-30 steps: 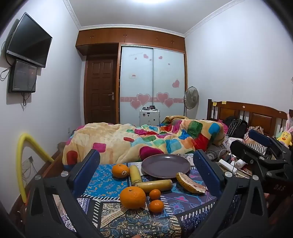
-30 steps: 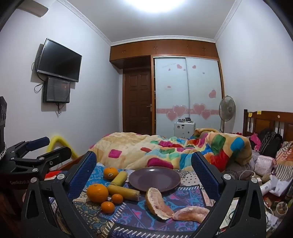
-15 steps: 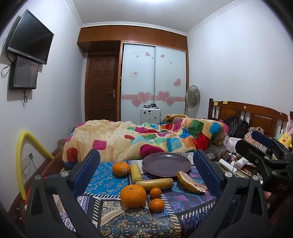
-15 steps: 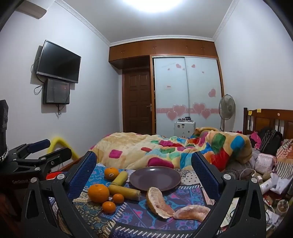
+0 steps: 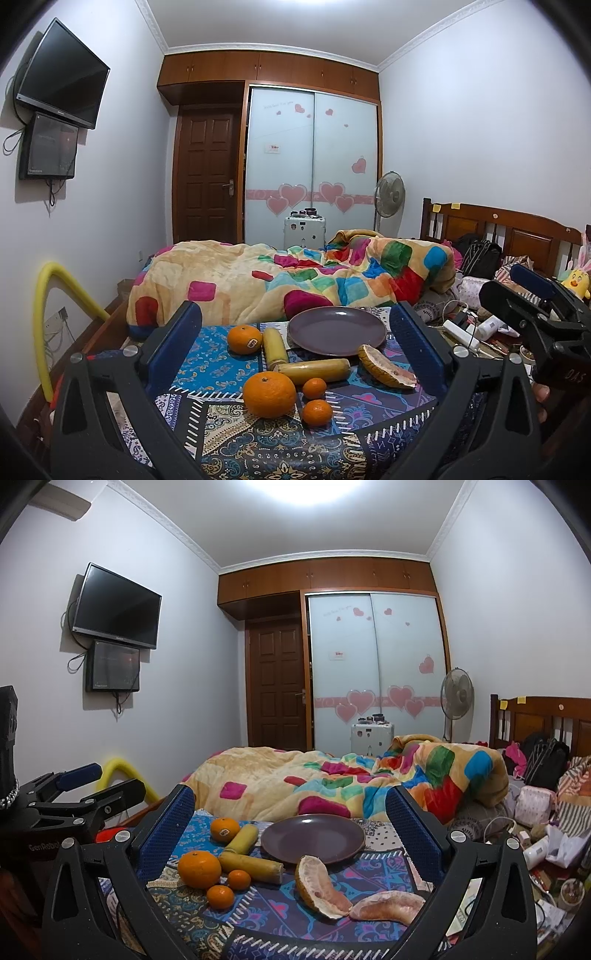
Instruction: Organize fruits
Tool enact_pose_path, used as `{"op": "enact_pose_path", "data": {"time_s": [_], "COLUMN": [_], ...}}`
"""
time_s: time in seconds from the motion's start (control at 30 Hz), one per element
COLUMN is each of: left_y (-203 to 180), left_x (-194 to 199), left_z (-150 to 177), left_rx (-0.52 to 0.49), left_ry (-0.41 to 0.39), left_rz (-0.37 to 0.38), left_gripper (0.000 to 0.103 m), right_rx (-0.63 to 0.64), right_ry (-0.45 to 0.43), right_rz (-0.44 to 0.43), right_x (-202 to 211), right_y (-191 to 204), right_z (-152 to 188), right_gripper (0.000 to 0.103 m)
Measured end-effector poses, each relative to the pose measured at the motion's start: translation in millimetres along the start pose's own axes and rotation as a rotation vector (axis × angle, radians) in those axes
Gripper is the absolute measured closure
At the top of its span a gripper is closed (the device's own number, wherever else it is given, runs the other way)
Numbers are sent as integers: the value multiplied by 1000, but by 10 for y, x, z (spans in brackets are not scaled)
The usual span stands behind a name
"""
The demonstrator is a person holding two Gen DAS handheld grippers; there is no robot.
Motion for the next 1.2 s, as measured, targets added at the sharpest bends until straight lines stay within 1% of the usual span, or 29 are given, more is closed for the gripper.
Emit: {"op": "enact_pose_path", "data": {"time_s": [1.2], "left_y": [5], "left_x": [-22], "left_z": [-25], "left_rx": [-1], "left_ry": [1], "left_rz": [-2], "left_gripper": [0], "right_rx": [-8], "right_ry": [3], "right_rz": [-1], "right_x": [-9], "right_y": [19], "right_z": [17], "right_gripper": [0]}}
Point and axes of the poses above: each gripper's, at about its wrist camera, not at the fingertips, and x roughly against the way its jaws point, y to its left, z to its underside, the point moved 9 cm from there along -x, roughly the way its jaws point, and after that the axes turned 5 degrees about -y, right-handed, at the moved point
